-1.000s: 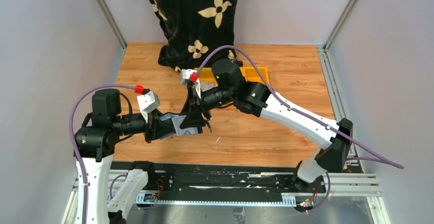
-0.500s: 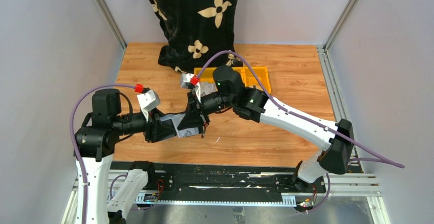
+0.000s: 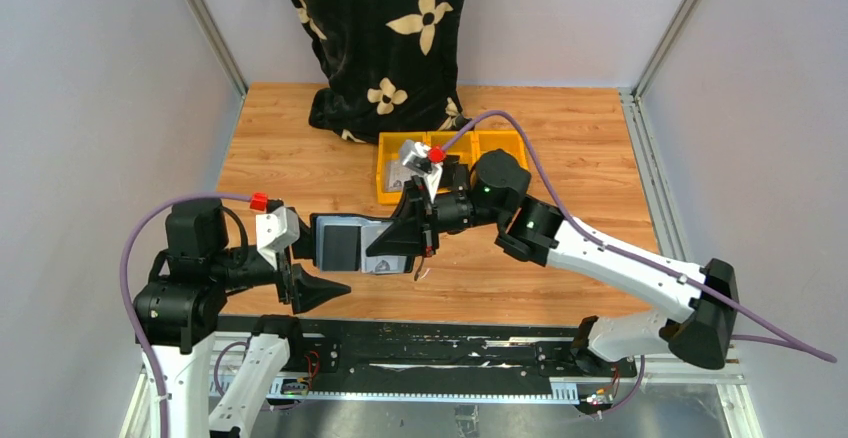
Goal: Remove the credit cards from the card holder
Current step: Remove the credit card from the card holder.
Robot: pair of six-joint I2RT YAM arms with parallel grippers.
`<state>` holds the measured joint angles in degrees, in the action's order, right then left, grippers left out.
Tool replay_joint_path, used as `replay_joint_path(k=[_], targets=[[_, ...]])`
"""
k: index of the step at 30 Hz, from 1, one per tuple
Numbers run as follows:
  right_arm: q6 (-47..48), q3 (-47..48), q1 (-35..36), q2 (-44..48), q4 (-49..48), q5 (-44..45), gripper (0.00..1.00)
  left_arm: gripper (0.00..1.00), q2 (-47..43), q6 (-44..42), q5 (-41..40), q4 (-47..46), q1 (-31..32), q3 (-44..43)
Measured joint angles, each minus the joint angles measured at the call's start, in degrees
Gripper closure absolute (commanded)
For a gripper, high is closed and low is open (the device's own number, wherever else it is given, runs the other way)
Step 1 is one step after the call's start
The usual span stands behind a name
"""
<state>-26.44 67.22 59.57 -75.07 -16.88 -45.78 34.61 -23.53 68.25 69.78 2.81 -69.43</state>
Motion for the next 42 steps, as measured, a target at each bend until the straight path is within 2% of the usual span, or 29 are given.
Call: replay_joint_path(k=[5,7,11,16,21,25,27,30,33,34,38,40,42], targets=[[-0.66,-1.49,0.33,4.44,-2.05,1.05,1.0,0.39,1.18,0.66,2.62,-0.07,0.0,-2.23],[-0.63,-2.1,0.61,5.22,-2.49,1.31,1.0,0.38,1.79,1.22,4.0,-0.07,0.0,-3.06],[-0.5,-3.74,1.36,5.6,-2.51,1.53,1.0,0.3,3.1,2.8,7.15,-0.15,0.0,-4.2],[-0.31,-4.61,1.53,5.6,-1.97,2.16,1.0,0.34,4.44,4.09,11.26,-0.07,0.0,-4.2],[0.31,-4.61,1.55,5.6,-2.01,2.16,1.0,0.47,5.6,5.03,12.59,-0.09,0.0,-4.13],[0.59,-4.61,1.95,5.51,-2.01,1.88,1.0,0.53,7.06,5.77,13.2,-0.04,0.0,-4.02],[0.79,-4.61,2.36,5.4,-1.99,1.79,1.0,0.6,7.82,6.19,13.38,-0.04,0.0,-3.74],[1.05,-4.61,2.71,5.25,-1.99,1.75,1.0,0.77,8.55,6.58,13.38,0.04,0.0,-3.23],[1.57,-4.61,2.82,5.14,-1.99,1.7,1.0,0.88,8.83,6.69,12.63,0.28,0.0,-3.08],[1.7,-4.61,2.82,5.14,-1.99,1.7,0.99,0.91,8.87,6.71,12.37,0.24,0.0,-3.08],[2.03,-4.72,2.82,5.16,-1.97,2.32,0.64,0.98,8.9,7.06,11.67,0.26,0.0,-3.1],[2.05,-5.33,2.8,5.49,-2.32,3.02,0.49,1.0,8.9,6.93,10.34,0.31,0.0,-3.1],[2.43,-6.4,2.62,6.47,-2.6,4.37,0.38,1.0,8.92,6.73,8.57,0.37,0.0,-3.1]])
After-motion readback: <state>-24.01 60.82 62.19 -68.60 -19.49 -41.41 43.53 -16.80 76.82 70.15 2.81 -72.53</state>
